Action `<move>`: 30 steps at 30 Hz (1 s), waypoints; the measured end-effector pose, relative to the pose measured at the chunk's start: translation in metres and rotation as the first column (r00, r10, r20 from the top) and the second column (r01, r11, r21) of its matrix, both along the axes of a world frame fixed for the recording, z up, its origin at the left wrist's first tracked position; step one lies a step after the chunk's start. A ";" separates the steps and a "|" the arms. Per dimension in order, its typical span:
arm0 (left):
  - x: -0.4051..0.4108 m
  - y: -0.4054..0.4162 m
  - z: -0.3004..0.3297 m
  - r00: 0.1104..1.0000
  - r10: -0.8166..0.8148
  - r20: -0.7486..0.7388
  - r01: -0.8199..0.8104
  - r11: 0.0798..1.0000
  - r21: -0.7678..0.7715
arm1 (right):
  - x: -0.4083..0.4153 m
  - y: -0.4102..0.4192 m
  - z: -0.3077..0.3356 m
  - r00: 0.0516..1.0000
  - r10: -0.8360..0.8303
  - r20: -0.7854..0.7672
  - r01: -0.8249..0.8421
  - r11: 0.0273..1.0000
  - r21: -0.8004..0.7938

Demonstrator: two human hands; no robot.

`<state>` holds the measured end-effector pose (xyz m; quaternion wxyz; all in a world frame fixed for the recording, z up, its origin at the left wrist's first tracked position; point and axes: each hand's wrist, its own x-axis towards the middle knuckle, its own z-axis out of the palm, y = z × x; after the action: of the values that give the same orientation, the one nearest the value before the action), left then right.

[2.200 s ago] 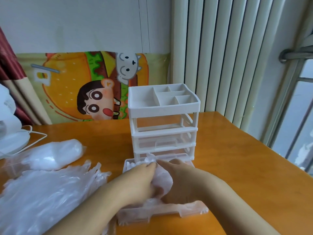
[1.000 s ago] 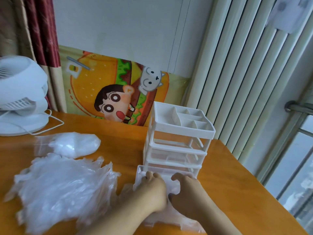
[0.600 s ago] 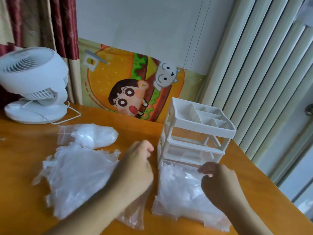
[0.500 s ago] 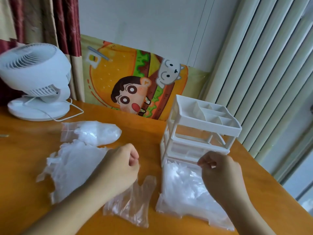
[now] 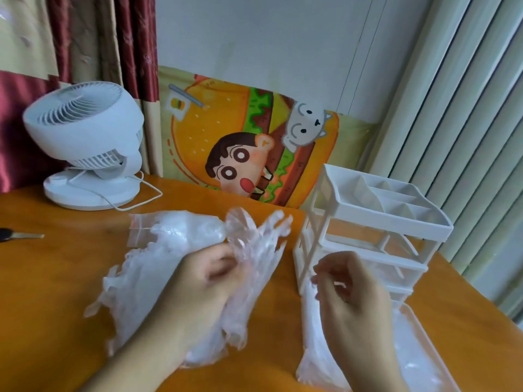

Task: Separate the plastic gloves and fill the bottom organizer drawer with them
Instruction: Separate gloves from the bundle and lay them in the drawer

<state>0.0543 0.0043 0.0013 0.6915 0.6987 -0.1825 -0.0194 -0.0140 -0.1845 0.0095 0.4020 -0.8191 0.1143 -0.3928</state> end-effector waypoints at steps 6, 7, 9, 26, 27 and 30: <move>-0.012 -0.001 0.011 0.922 -0.322 -0.216 0.204 0.877 -0.436 | -0.013 0.021 0.008 0.805 0.585 0.100 -0.419 0.440 0.794; -0.014 -0.002 0.011 0.898 -0.373 -0.232 0.242 0.861 -0.448 | -0.015 0.022 0.009 0.766 0.634 0.103 -0.454 0.420 0.786; -0.016 -0.008 0.009 0.860 -0.431 -0.274 0.279 0.846 -0.455 | -0.014 0.022 0.007 0.797 0.603 0.038 -0.454 0.556 0.696; -0.023 -0.018 0.000 0.987 -0.107 -0.117 0.118 0.988 0.097 | -0.019 -0.021 0.002 0.945 0.273 0.178 -0.319 0.666 0.674; -0.023 -0.018 -0.001 0.987 -0.110 -0.115 0.122 0.987 0.108 | -0.019 -0.023 0.001 0.937 0.296 0.182 -0.338 0.652 0.679; -0.024 -0.020 -0.002 0.993 -0.096 -0.070 0.105 0.985 0.139 | -0.018 -0.020 -0.004 0.912 0.399 0.092 -0.360 0.675 0.644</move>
<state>0.0303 -0.0158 -0.0010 0.6432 0.7353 -0.1938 -0.0896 -0.0317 -0.2049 0.0054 0.7292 -0.6450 0.0816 -0.2134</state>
